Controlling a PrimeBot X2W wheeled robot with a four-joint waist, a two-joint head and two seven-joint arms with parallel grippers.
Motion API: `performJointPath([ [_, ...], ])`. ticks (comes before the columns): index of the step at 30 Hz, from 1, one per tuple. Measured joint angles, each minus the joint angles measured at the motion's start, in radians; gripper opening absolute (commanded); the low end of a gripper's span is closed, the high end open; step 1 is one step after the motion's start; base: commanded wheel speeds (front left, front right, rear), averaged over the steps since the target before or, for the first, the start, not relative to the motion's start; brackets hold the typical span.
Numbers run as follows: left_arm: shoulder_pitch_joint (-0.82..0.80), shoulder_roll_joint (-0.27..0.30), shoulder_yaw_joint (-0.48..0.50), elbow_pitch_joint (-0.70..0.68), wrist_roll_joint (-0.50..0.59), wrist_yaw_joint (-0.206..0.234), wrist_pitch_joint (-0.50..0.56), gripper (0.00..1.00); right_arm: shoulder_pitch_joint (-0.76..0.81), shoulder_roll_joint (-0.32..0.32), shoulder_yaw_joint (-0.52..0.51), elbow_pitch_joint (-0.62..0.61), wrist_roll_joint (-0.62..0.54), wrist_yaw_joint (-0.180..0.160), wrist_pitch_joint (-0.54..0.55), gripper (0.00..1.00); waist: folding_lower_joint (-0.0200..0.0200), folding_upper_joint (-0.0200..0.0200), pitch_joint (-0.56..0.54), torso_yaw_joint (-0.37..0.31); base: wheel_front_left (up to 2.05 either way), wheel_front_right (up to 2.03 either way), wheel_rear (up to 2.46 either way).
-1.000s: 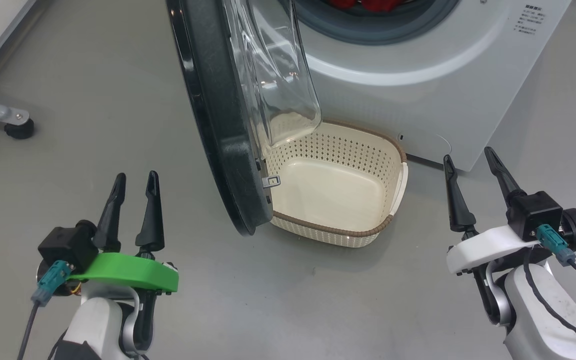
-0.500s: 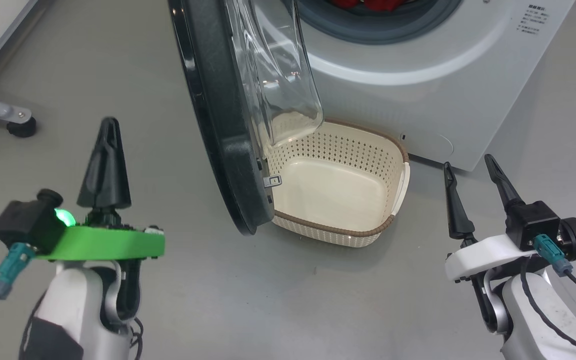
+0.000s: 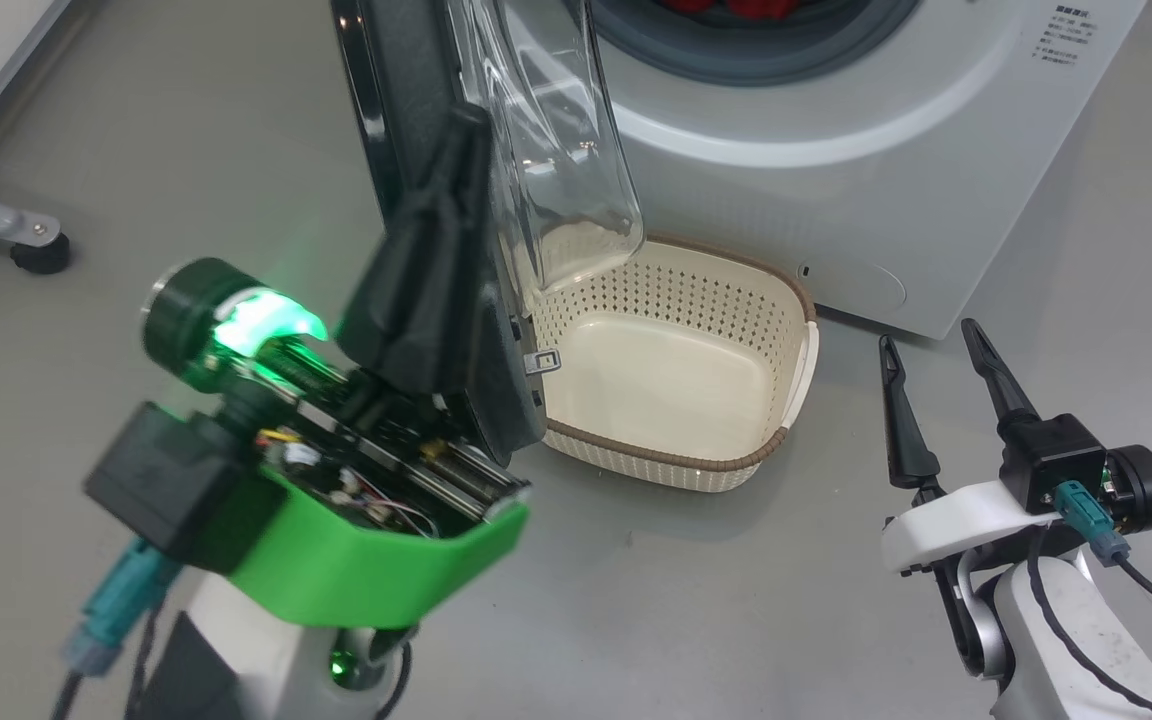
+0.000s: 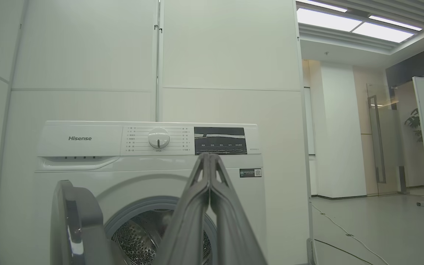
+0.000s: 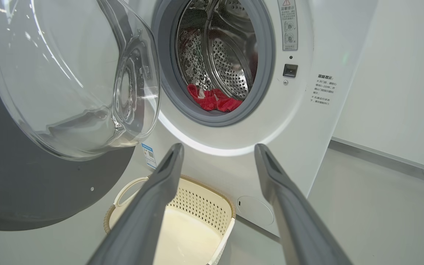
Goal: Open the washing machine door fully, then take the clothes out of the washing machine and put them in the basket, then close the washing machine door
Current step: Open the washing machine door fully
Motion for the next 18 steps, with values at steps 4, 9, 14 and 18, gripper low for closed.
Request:
performJointPath([
  [4,0.015,0.002,-0.153,0.009,0.000,-0.001,0.000,0.00,0.001,0.004,-0.003,-0.002,-0.001,0.000,0.000,1.00,0.0000,0.0000,0.002,-0.003,0.00,0.00,0.00],
  [9,0.102,0.008,-0.309,0.129,0.030,-0.001,0.000,0.00,0.002,0.006,-0.009,-0.005,-0.010,0.001,0.000,1.00,0.0000,0.0001,0.006,-0.003,0.00,0.00,0.00],
  [14,0.152,0.019,-0.354,0.249,0.042,-0.001,0.001,0.00,0.010,0.008,-0.012,-0.007,-0.019,0.001,0.000,1.00,0.0001,0.0001,0.010,-0.002,0.00,0.00,0.00],
  [18,0.153,0.020,-0.335,0.303,0.043,-0.001,0.001,0.00,0.016,0.010,-0.018,-0.010,-0.027,0.006,0.000,1.00,0.0000,0.0000,0.013,-0.001,0.00,0.00,0.00],
])
